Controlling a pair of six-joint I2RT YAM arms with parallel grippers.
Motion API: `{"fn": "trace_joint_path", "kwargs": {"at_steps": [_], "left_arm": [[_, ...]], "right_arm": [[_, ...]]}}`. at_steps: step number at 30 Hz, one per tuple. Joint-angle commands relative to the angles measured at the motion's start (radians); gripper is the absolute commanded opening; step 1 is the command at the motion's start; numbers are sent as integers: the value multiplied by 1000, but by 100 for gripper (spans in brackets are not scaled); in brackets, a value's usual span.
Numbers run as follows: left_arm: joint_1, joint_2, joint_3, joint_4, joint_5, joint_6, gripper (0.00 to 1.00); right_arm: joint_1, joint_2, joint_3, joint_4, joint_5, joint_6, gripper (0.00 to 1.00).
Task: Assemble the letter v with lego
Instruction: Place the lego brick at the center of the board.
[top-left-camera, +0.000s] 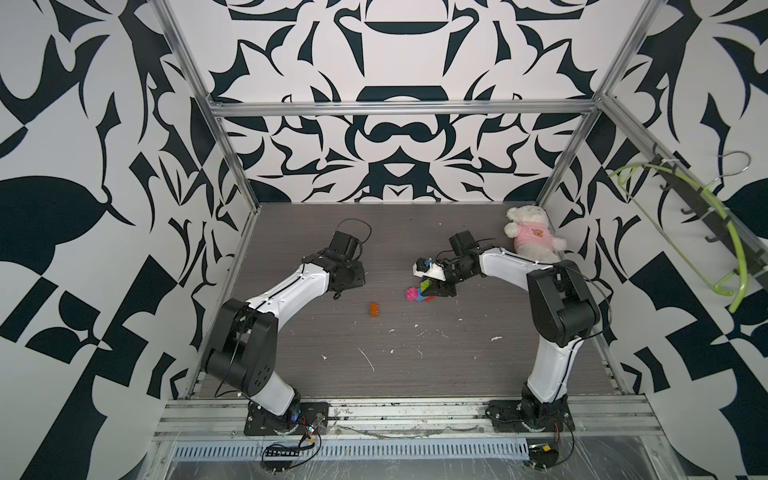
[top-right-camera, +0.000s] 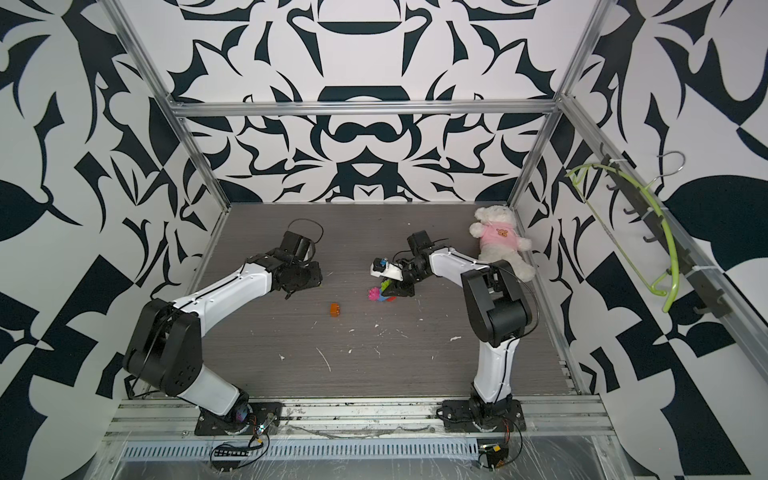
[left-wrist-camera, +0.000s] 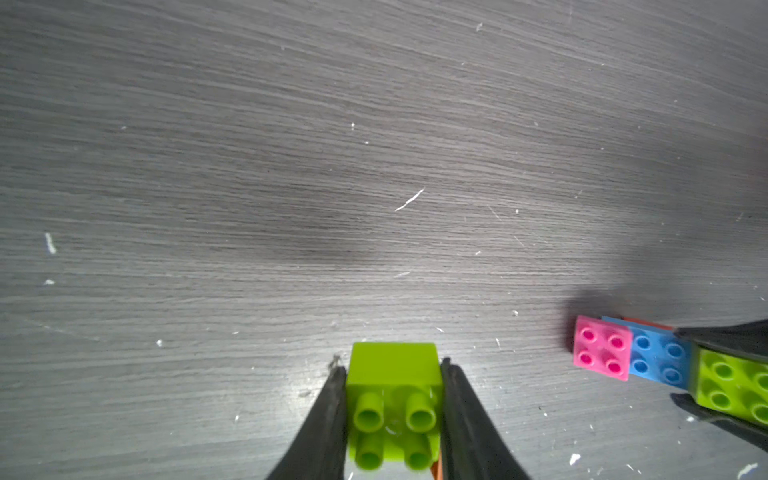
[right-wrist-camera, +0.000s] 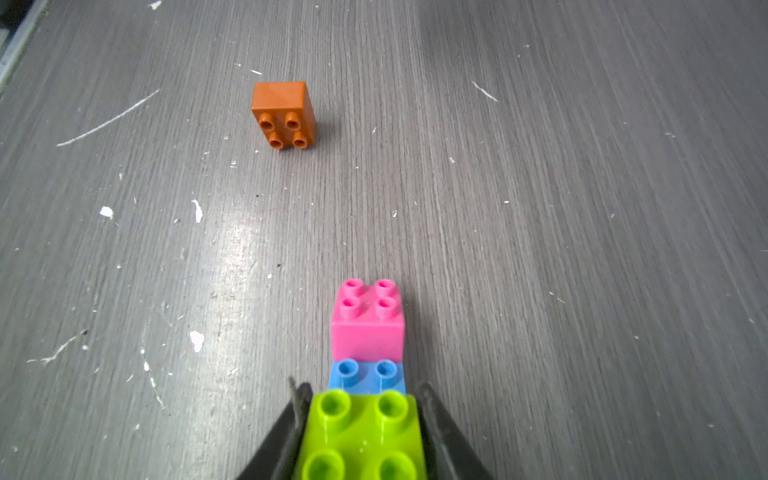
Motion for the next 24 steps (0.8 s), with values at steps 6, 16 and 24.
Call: {"fn": "trace_joint_path", "kwargs": {"at_steps": [6, 16, 24], "left_arm": [[28, -35, -27, 3, 24, 17, 12], [34, -46, -27, 0, 28, 16, 12], [34, -50, -31, -13, 26, 19, 12]], "right_arm": [[10, -64, 26, 5, -56, 264, 30], [67, -161, -132, 357, 128, 1364, 8], [181, -132, -322, 685, 267, 1745, 6]]}}
